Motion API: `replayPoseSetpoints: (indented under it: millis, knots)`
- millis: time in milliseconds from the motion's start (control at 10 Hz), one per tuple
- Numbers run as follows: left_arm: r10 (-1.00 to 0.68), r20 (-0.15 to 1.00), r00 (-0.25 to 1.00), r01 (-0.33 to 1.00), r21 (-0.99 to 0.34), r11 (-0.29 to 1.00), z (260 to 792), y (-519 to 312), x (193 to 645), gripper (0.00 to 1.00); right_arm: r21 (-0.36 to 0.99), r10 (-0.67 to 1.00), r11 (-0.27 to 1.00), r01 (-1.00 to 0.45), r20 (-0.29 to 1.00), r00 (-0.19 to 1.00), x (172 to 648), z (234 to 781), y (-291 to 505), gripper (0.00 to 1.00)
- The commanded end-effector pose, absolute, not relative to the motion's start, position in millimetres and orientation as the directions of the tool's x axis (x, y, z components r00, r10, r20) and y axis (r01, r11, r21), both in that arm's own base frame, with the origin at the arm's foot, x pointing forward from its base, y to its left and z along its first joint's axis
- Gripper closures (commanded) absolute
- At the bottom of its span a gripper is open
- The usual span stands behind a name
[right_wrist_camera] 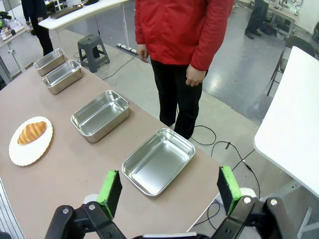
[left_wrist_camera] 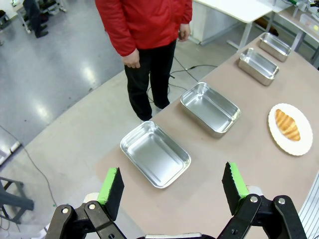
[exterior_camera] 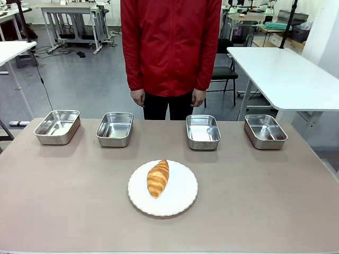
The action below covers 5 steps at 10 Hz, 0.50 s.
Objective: Place the bread in the container.
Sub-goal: Place the Butter Roll into the Airtight Container indicated by the human.
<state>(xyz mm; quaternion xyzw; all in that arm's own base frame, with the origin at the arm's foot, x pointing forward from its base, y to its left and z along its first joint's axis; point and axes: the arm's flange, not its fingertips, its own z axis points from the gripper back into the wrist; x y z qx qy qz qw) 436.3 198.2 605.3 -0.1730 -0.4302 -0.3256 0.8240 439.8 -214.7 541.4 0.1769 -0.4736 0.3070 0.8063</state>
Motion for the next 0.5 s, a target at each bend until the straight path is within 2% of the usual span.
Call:
replayPoseSetpoints:
  millis: [0, 400]
  knots:
    - [-0.394, 0.822, 0.412, 0.689, 0.002, 0.725, 604.9, 198.4, 435.7, 0.00, -0.011, 0.330, 0.748, -0.664, 0.874, 0.357, 439.4, 542.2, -214.5, 0.00]
    - [-0.394, 0.822, 0.412, 0.689, 0.002, 0.725, 604.9, 198.4, 435.7, 0.00, -0.011, 0.330, 0.748, -0.664, 0.874, 0.357, 439.4, 542.2, -214.5, 0.00]
